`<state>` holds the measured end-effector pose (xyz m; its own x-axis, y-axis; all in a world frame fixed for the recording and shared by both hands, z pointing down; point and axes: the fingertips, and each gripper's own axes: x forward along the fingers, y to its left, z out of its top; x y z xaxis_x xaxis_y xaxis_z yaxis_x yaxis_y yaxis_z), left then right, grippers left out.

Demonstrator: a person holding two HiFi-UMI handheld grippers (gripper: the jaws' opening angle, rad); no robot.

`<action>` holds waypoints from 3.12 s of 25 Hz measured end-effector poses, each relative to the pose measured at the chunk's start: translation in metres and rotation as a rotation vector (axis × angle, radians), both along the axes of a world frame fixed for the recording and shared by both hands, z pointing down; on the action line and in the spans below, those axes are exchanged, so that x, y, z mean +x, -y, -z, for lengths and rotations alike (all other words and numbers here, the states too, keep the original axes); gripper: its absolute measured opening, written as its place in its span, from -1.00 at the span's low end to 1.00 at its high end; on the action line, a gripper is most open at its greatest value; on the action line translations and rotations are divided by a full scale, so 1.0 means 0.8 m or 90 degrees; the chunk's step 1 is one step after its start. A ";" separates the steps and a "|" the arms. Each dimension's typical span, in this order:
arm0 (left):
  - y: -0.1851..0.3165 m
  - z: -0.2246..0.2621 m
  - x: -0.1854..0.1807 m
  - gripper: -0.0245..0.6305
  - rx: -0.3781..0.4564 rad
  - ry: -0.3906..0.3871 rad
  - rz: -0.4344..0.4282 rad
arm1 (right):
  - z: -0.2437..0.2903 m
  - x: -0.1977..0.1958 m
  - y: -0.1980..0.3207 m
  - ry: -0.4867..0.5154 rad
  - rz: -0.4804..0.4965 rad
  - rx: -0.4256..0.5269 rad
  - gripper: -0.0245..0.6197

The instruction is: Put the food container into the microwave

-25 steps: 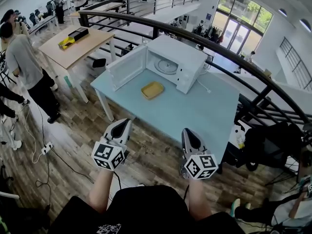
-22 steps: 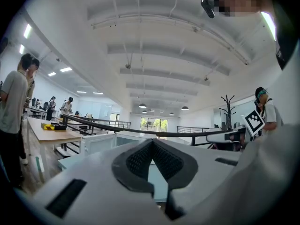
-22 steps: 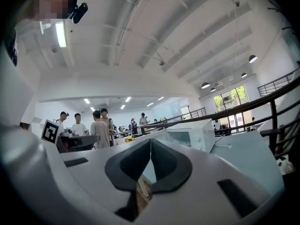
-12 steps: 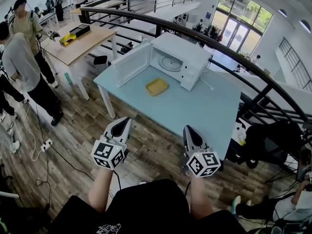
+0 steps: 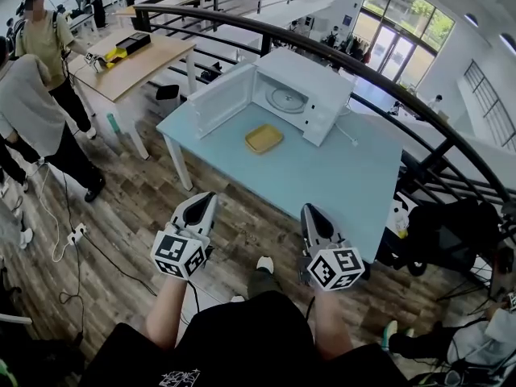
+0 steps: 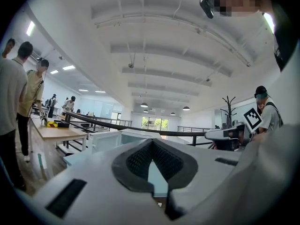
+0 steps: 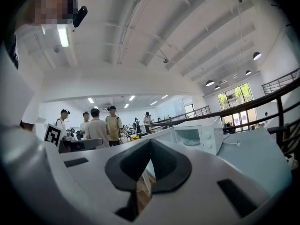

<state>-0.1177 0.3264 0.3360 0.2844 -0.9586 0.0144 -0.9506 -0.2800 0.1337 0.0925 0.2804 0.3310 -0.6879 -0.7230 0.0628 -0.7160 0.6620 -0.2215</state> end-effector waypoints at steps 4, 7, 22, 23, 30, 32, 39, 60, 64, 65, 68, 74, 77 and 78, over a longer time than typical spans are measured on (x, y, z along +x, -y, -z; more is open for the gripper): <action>0.009 -0.005 -0.003 -0.91 -0.002 -0.011 0.004 | -0.003 -0.001 0.009 0.017 0.005 -0.007 -0.90; 0.023 -0.008 -0.003 -0.91 -0.001 -0.009 0.001 | -0.008 -0.004 0.026 0.005 0.001 -0.006 -0.90; 0.143 -0.026 -0.002 -0.91 -0.022 -0.003 -0.002 | -0.035 -0.009 0.155 -0.005 0.007 -0.026 -0.90; 0.154 -0.026 -0.003 -0.91 -0.023 -0.004 -0.003 | -0.036 -0.011 0.166 -0.004 0.009 -0.029 -0.90; 0.233 -0.025 -0.001 -0.91 -0.031 -0.006 0.005 | -0.040 -0.018 0.246 -0.016 0.026 -0.043 -0.90; 0.252 -0.029 0.000 -0.91 -0.038 -0.004 0.009 | -0.045 -0.018 0.268 -0.015 0.030 -0.051 -0.90; 0.318 -0.047 0.006 -0.91 -0.055 0.002 0.021 | -0.060 -0.022 0.340 -0.013 0.057 -0.055 -0.90; 0.422 -0.082 0.028 -0.91 -0.101 -0.018 0.066 | -0.093 -0.005 0.457 0.009 0.100 -0.092 -0.90; 0.425 -0.088 0.029 -0.91 -0.106 -0.014 0.067 | -0.098 -0.003 0.461 0.009 0.100 -0.095 -0.90; 0.425 -0.089 0.029 -0.91 -0.109 -0.010 0.066 | -0.099 -0.003 0.460 0.009 0.100 -0.096 -0.90; 0.425 -0.092 0.029 -0.91 -0.117 -0.009 0.064 | -0.098 -0.007 0.456 0.010 0.103 -0.100 -0.90; 0.429 -0.120 0.020 -0.91 -0.145 -0.043 0.063 | -0.108 -0.017 0.454 0.004 0.102 -0.110 -0.90; 0.435 -0.138 0.005 -0.91 -0.167 -0.066 0.067 | -0.111 -0.030 0.459 0.001 0.100 -0.115 -0.90; 0.438 -0.146 0.001 -0.91 -0.178 -0.076 0.069 | -0.114 -0.034 0.461 0.001 0.099 -0.119 -0.90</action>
